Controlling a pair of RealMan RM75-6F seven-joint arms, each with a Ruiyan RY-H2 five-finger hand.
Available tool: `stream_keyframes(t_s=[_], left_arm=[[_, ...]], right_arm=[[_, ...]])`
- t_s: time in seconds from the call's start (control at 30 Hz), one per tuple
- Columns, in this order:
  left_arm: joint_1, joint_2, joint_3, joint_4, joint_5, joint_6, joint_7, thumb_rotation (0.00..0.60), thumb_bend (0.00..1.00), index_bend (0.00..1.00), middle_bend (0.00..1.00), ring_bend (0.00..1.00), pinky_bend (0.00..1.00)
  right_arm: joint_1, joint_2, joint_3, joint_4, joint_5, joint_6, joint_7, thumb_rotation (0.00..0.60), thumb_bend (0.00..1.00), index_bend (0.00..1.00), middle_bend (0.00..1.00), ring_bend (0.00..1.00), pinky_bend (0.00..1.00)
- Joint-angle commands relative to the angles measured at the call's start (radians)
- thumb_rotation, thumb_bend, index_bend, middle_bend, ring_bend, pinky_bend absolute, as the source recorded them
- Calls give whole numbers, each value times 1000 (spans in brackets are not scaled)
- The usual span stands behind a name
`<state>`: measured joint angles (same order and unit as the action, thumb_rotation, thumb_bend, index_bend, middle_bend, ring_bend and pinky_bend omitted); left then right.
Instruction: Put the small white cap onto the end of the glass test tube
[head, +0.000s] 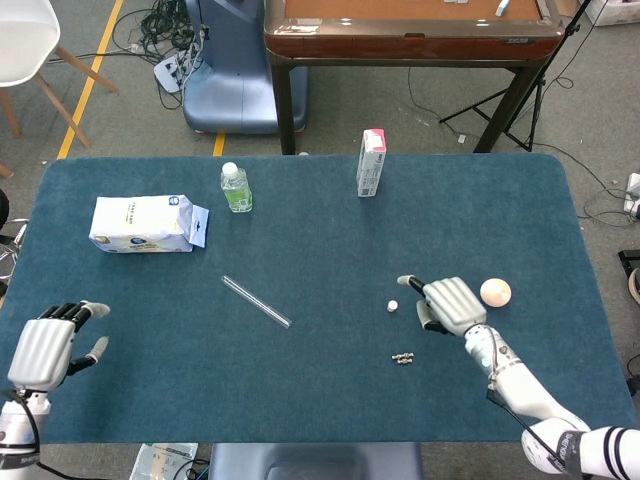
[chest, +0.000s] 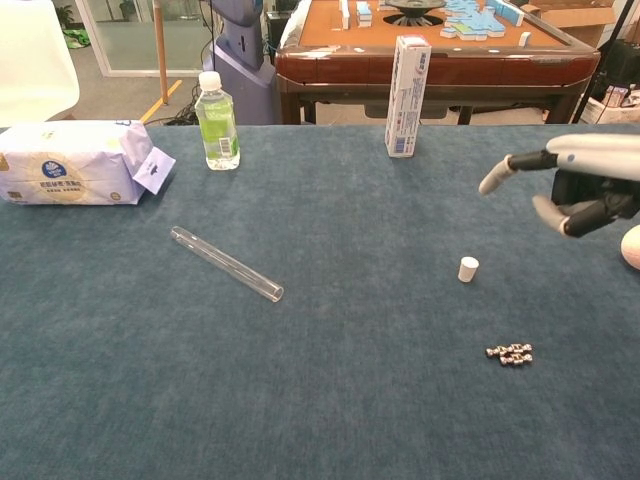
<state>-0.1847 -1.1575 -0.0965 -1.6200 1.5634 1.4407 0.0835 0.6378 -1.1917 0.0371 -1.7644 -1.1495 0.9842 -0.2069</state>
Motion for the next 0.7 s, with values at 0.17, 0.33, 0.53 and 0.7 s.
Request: stream_keyframes(t_s=[0.17,0.33,0.53,0.7], left_arm=[[-199,29,12,114,172,-178,-128,600,229,313,478,468,429],[-314,-12,11,169,216,-280,-156,600,209,309,601,592,674],[-439,-89,-1,212,207,-416,-116,600,209,311,730,715,842],[-508,-142,-8,241,186,-484,-90,600,209,308,809,781,912]], right_arm=[[-75,104,47,-85,-63,147,25,600,594,202,893,978,1000],[-111,150,54,-114,-77,193,23,600,558,202,817,918,1000],[-147,188,62,-132,-85,223,37,600,551,202,816,918,1000],[-157,194,66,-127,-87,214,50,600,549,202,824,941,1000]])
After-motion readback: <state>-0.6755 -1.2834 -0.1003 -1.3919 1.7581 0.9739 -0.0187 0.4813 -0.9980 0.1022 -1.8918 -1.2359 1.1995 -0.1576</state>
